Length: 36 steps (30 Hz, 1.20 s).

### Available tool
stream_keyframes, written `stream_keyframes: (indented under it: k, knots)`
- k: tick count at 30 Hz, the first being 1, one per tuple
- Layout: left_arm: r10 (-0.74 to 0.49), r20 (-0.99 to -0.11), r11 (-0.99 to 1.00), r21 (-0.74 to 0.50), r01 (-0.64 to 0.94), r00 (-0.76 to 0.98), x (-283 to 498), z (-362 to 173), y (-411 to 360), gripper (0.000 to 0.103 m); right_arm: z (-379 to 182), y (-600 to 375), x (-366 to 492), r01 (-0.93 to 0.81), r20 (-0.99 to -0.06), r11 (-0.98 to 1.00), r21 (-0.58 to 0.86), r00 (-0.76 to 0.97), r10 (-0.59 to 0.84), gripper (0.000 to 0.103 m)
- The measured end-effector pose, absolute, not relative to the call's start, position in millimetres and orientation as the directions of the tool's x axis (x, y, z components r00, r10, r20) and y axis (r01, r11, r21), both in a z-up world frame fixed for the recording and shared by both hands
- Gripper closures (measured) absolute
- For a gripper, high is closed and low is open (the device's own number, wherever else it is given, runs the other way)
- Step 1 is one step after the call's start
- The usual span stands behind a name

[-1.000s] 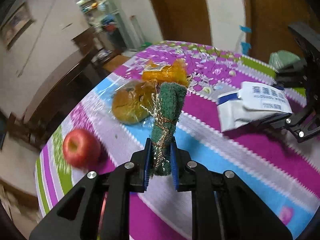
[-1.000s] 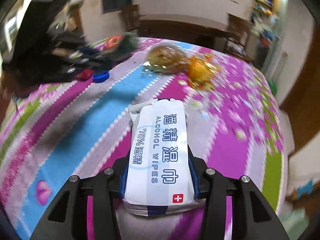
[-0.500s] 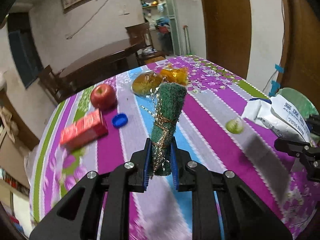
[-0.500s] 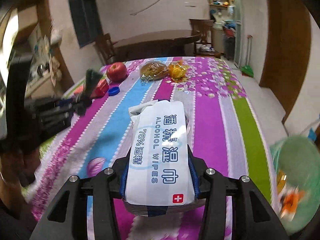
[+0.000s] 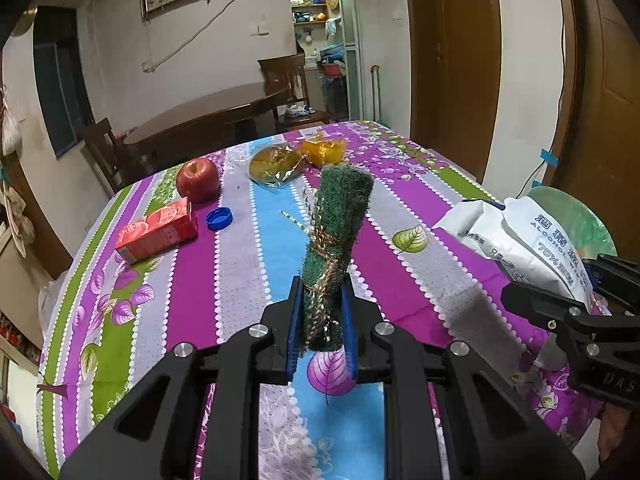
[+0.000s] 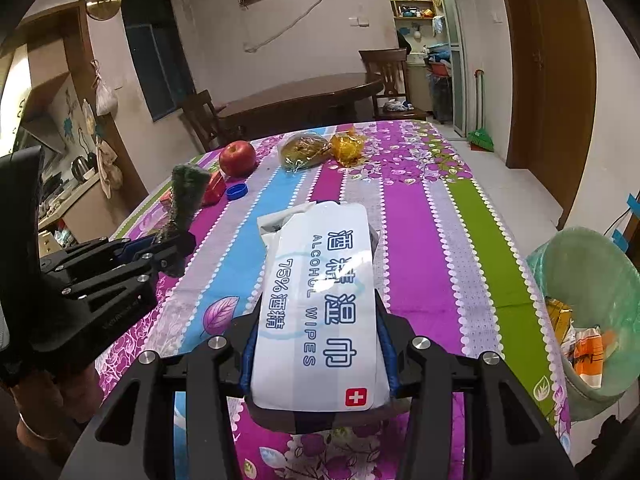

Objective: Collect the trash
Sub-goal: 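Carry the green scouring pad and alcohol wipes pack in both tools over the green bin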

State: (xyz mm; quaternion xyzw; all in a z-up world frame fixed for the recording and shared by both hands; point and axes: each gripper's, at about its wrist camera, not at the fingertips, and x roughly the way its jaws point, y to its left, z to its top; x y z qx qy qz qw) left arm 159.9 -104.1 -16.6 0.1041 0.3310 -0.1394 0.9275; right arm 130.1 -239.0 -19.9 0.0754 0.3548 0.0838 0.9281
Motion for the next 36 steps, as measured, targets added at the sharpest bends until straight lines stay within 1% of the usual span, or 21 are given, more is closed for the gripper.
stream_keyframes:
  k: [11,15,25,29,36]
  knots:
    - [-0.231,-0.632,0.919,0.107,0.379,0.740,160,-6,-140,0.086,-5,-269,115,-0.034,-0.620,0.981,0.191,0.771,0.147,0.055]
    - [-0.256,-0.618,0.902,0.125,0.414,0.744,164,4,-167,0.086,6,-296,106,0.020,-0.601,0.982,0.186,0.793,0.098,0.055]
    - [-0.336,-0.599,0.842,0.155,0.517,0.727,168,21,-245,0.086,34,-387,81,0.191,-0.573,0.972,0.138,0.815,-0.079,0.055]
    - [-0.353,-0.598,0.813,0.185,0.553,0.719,169,21,-278,0.086,40,-424,77,0.254,-0.583,0.960,0.121,0.801,-0.139,0.055]
    - [-0.380,-0.611,0.766,0.213,0.607,0.694,172,17,-332,0.086,41,-495,73,0.356,-0.631,0.930,0.096,0.744,-0.220,0.055]
